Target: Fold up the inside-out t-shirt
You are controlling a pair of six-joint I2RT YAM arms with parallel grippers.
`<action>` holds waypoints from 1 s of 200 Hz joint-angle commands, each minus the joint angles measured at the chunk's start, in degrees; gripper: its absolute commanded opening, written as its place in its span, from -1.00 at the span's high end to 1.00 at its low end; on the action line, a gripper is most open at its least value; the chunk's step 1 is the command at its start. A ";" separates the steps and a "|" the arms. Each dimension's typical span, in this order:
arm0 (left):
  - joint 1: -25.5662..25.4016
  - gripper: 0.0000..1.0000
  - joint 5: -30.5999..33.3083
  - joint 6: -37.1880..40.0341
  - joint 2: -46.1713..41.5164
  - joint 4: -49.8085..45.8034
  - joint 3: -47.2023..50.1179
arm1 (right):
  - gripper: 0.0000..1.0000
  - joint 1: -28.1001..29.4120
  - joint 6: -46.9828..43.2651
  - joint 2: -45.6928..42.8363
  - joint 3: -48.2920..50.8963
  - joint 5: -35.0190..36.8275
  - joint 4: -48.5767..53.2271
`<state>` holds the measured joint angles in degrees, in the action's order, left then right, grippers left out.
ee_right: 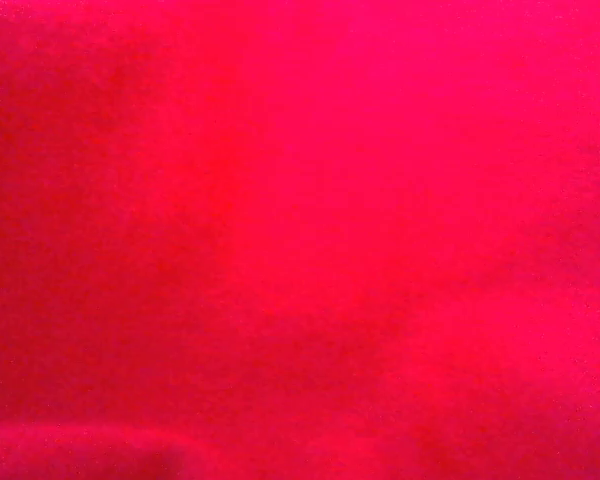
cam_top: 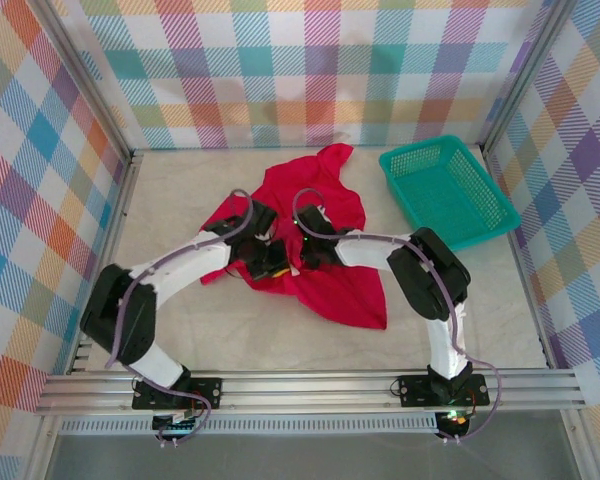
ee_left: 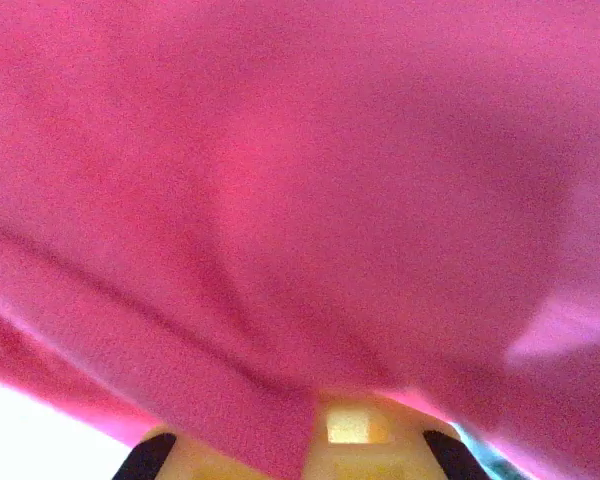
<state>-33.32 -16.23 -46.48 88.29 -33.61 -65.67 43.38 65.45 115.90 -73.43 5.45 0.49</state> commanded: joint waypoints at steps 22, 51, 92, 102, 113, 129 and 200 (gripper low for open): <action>-0.25 1.00 0.60 1.80 -9.28 -7.69 -6.12 | -0.93 1.00 -1.75 13.05 -14.20 -0.71 12.36; 0.67 1.00 -0.65 1.68 -11.06 -7.90 -2.18 | -0.37 0.93 1.65 18.46 -18.31 -0.05 14.55; 9.28 1.00 -3.20 3.34 -16.13 -8.08 5.49 | 0.81 -1.29 -3.61 13.16 -16.09 -2.37 15.71; 12.45 1.00 -3.48 4.36 -16.41 -7.97 6.69 | 0.98 -2.00 -6.35 10.69 -15.32 -4.05 17.22; 15.78 1.00 -3.41 5.42 -15.57 -7.51 7.13 | 1.00 -2.34 -10.18 7.28 -14.82 -5.85 19.91; 19.52 1.00 -3.01 7.37 -12.02 -7.35 6.15 | 1.00 -2.35 -15.09 2.91 -13.90 -8.68 24.69; 25.41 1.00 0.43 10.79 3.55 -4.85 4.26 | 1.00 -2.69 -23.51 -20.44 -2.11 -14.77 33.04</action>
<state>-11.33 -20.82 -37.52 89.65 -38.11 -60.20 41.45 47.05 100.62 -77.38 -6.61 26.37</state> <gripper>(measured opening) 0.060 0.081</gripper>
